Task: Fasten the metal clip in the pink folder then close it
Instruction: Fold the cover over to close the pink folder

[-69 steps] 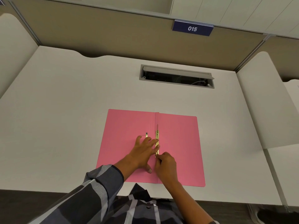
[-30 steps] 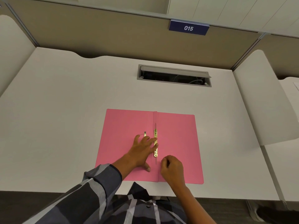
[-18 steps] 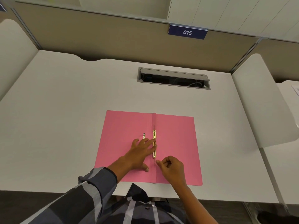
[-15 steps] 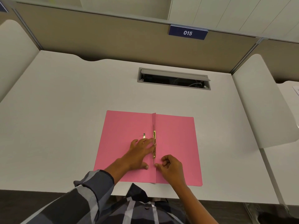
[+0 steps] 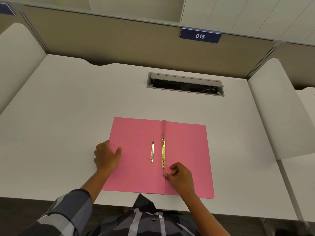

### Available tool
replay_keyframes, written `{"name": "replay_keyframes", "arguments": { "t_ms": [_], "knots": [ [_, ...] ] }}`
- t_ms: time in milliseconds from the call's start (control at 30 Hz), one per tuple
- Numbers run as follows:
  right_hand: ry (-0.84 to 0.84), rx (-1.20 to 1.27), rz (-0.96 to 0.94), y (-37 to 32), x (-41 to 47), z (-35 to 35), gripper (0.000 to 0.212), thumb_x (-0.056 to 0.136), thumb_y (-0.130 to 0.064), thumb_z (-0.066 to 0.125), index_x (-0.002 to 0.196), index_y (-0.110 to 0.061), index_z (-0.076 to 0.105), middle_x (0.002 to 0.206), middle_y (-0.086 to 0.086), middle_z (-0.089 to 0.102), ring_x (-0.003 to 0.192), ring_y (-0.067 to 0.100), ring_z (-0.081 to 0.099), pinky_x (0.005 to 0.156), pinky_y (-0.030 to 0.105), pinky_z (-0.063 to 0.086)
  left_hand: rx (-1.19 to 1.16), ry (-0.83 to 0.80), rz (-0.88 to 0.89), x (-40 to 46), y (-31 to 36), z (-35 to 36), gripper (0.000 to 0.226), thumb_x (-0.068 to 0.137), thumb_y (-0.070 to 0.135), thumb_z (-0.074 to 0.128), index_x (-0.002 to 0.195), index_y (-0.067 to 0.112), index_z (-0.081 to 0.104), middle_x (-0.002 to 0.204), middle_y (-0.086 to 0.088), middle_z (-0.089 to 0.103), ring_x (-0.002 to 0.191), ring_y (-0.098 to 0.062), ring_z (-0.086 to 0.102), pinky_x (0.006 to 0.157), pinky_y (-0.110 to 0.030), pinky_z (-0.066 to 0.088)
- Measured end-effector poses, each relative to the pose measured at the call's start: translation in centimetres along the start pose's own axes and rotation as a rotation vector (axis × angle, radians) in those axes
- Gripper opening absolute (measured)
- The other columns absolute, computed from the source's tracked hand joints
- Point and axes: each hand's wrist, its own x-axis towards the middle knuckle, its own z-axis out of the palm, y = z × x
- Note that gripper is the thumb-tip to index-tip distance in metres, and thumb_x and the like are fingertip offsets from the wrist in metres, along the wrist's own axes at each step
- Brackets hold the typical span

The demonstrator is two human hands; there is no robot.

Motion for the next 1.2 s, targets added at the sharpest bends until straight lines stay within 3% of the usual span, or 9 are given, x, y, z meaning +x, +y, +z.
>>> {"name": "replay_keyframes", "arguments": {
  "t_ms": [167, 567, 600, 667, 733, 800, 900, 1067, 1200],
  "knots": [
    [-0.001, -0.009, -0.009, -0.1, 0.0, 0.1, 0.033, 0.074, -0.029, 0.092, 0.092, -0.022, 0.066, 0.078, -0.001, 0.068, 0.071, 0.018, 0.065, 0.067, 0.028, 0.056, -0.063, -0.027, -0.132, 0.5, 0.7, -0.9, 0.083, 0.092, 0.049, 0.071, 0.156, 0.008, 0.038, 0.158, -0.019, 0.045, 0.144, -0.044, 0.042, 0.112, -0.064, 0.036],
    [-0.017, -0.036, 0.015, -0.3, 0.0, 0.1, 0.031, 0.076, -0.033, 0.090, 0.091, -0.026, 0.064, 0.078, -0.006, 0.066, 0.068, 0.008, 0.060, 0.064, 0.020, 0.052, -0.202, -0.106, -0.272, 2.1, 1.9, -2.9, 0.069, 0.096, 0.055, 0.061, 0.144, 0.006, 0.056, 0.146, -0.019, 0.056, 0.132, -0.045, 0.051, 0.110, -0.050, 0.044],
    [-0.019, -0.038, 0.017, -0.3, 0.0, 0.0, 0.031, 0.076, -0.033, 0.090, 0.091, -0.026, 0.064, 0.079, -0.006, 0.066, 0.069, 0.009, 0.060, 0.065, 0.021, 0.052, -0.250, -0.098, -0.250, 2.0, 2.0, -3.2, 0.061, 0.097, 0.050, 0.061, 0.136, 0.004, 0.062, 0.139, -0.019, 0.060, 0.126, -0.044, 0.055, 0.105, -0.047, 0.046],
    [-0.021, -0.043, 0.023, -0.3, 0.0, 0.0, 0.031, 0.076, -0.033, 0.090, 0.091, -0.025, 0.064, 0.079, -0.005, 0.066, 0.071, 0.012, 0.062, 0.066, 0.025, 0.054, -0.400, -0.079, -0.194, 1.6, 2.3, -3.8, 0.034, 0.100, 0.039, 0.061, 0.096, 0.005, 0.065, 0.101, -0.018, 0.063, 0.095, -0.035, 0.057, 0.084, -0.040, 0.044],
    [-0.023, -0.045, 0.027, -0.3, 0.1, 0.0, 0.032, 0.076, -0.033, 0.090, 0.091, -0.025, 0.064, 0.080, -0.004, 0.067, 0.072, 0.013, 0.063, 0.068, 0.029, 0.056, -0.477, -0.077, -0.130, 1.0, 2.7, -4.7, 0.039, 0.100, 0.032, 0.060, 0.069, 0.014, 0.044, 0.072, -0.010, 0.040, 0.073, -0.025, 0.038, 0.070, -0.036, 0.029],
    [-0.023, -0.043, 0.031, -0.3, 0.1, 0.0, 0.032, 0.075, -0.033, 0.091, 0.091, -0.025, 0.064, 0.080, -0.004, 0.067, 0.071, 0.013, 0.062, 0.068, 0.030, 0.056, -0.518, -0.079, -0.088, 0.2, 3.2, -6.0, 0.038, 0.101, 0.030, 0.060, 0.071, 0.010, 0.047, 0.073, -0.010, 0.039, 0.072, -0.024, 0.036, 0.068, -0.034, 0.027],
    [-0.024, -0.044, 0.032, -0.4, 0.2, -0.1, 0.032, 0.075, -0.032, 0.091, 0.090, -0.024, 0.064, 0.080, -0.003, 0.067, 0.072, 0.015, 0.063, 0.068, 0.033, 0.056, -0.584, -0.123, -0.038, -1.4, 4.4, -7.9, 0.028, 0.101, 0.024, 0.057, 0.088, 0.003, 0.070, 0.083, -0.009, 0.060, 0.072, -0.024, 0.048, 0.067, -0.032, 0.039],
    [-0.053, -0.021, 0.059, -0.5, 0.4, -0.4, 0.031, 0.074, -0.029, 0.091, 0.090, -0.024, 0.065, 0.079, -0.002, 0.068, 0.070, 0.014, 0.063, 0.071, 0.037, 0.058, -0.665, -0.265, 0.086, -5.2, 7.4, -9.8, 0.022, 0.103, 0.023, 0.060, 0.094, 0.030, 0.079, 0.086, 0.009, 0.081, 0.076, -0.014, 0.074, 0.064, -0.030, 0.060],
    [-0.104, 0.033, 0.086, -0.7, 0.8, -1.0, 0.034, 0.070, -0.026, 0.094, 0.090, -0.022, 0.067, 0.075, -0.005, 0.068, 0.065, 0.009, 0.060, 0.071, 0.035, 0.058, -0.743, -0.388, 0.156, -8.1, 10.3, -9.6, 0.014, 0.101, 0.026, 0.066, 0.107, 0.031, 0.077, 0.096, 0.009, 0.082, 0.081, -0.005, 0.078, 0.057, -0.022, 0.060]
  ]
}}
